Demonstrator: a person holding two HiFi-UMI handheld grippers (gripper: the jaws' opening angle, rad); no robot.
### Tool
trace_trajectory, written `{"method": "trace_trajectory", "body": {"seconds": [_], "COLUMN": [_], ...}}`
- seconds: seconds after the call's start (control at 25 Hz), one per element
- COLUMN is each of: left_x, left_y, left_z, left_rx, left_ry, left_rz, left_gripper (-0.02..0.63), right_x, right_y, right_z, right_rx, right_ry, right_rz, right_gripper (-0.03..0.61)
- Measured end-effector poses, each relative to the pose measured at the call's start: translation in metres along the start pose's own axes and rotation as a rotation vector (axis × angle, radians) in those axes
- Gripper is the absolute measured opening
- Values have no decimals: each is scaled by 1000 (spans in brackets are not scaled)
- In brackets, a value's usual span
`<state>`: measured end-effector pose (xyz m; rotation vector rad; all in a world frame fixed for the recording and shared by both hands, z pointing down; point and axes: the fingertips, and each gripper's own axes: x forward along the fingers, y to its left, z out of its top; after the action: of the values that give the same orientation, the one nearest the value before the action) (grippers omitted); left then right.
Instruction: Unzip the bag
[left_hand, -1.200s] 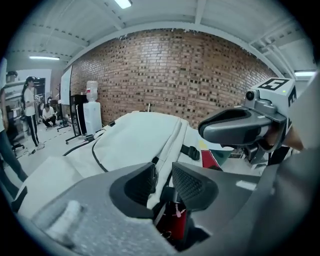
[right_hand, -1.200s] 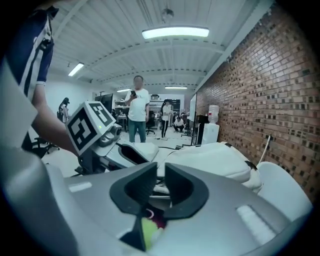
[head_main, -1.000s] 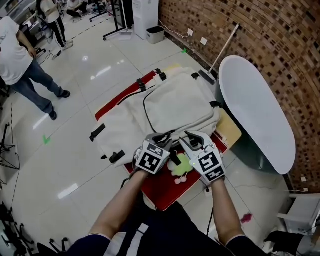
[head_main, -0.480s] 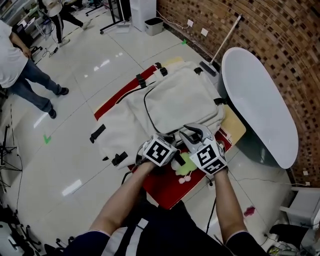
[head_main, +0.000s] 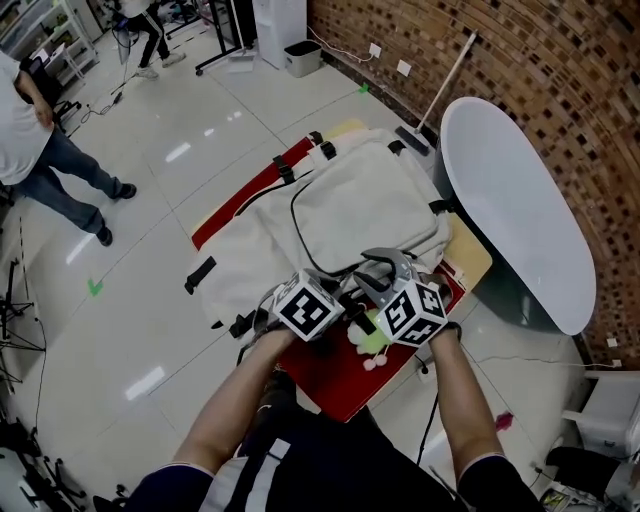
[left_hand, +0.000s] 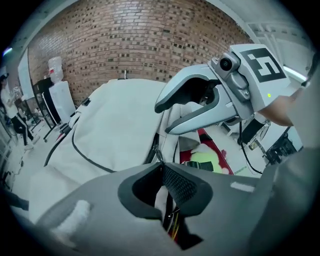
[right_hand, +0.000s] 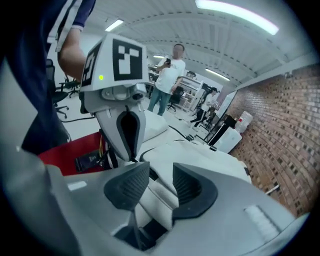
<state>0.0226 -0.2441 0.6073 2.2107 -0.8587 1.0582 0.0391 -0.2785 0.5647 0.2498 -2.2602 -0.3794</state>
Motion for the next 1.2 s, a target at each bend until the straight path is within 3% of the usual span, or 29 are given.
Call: {"method": "trace_trajectory", "body": {"seconds": [0.12, 0.2, 0.36, 0.52, 1.2], "left_x": [-3, -5, -14, -24, -45], "left_y": [0, 3, 13, 28, 86], "left_z": [-4, -9, -18, -31, -34], "left_rx": [18, 21, 39, 49, 127], "left_ry": [25, 39, 69, 90, 82], "left_rz": [-3, -3, 23, 63, 171], "left_gripper": [23, 23, 23, 23, 23], "right_x": [19, 26, 26, 26, 18], "right_y": [5, 7, 4, 3, 1], "right_z": [-10, -21, -28, -31, -29], "right_rx": [-124, -158, -142, -112, -7], "right_ry": [105, 166, 205, 213, 216], "right_rz": [38, 67, 73, 65, 26], "right_gripper": [156, 123, 55, 31, 20]}}
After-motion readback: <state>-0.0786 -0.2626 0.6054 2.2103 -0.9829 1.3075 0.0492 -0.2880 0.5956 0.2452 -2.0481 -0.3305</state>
